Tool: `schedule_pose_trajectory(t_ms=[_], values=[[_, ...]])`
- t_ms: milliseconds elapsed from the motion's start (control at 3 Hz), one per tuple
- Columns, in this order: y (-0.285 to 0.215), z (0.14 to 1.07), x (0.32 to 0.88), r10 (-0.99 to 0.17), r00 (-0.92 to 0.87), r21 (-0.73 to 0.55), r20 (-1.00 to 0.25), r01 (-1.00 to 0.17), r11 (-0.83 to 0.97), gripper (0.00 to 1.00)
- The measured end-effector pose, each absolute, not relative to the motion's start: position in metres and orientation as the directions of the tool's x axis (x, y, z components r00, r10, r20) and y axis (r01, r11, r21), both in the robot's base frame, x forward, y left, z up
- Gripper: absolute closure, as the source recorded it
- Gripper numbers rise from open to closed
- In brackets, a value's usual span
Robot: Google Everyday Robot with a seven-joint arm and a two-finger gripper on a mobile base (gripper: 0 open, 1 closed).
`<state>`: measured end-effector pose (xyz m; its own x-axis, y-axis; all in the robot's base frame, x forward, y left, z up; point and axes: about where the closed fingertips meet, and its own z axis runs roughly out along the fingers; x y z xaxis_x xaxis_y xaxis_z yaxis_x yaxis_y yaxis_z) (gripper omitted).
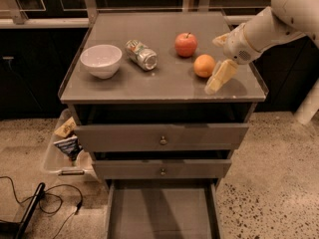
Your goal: Place orange into bottom drawer
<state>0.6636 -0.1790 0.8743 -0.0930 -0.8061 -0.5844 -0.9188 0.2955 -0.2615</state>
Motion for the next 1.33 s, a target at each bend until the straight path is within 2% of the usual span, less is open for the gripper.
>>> schedule_pose_trajectory(t_ms=[333, 667, 1000, 1333], values=[[-0.1737, 0.8603, 0.6923, -0.773, -0.109, -0.216, -0.625, -0.927, 0.305, 0.0], [-0.1733, 0.8588, 0.6966, -0.77, -0.11, -0.212, -0.629, -0.928, 0.306, 0.0], [-0.1733, 0.8587, 0.6966, -0.77, -0.11, -0.212, -0.629, -0.928, 0.306, 0.19], [-0.1733, 0.8587, 0.6966, -0.77, -0.11, -0.212, -0.629, -0.928, 0.306, 0.42]])
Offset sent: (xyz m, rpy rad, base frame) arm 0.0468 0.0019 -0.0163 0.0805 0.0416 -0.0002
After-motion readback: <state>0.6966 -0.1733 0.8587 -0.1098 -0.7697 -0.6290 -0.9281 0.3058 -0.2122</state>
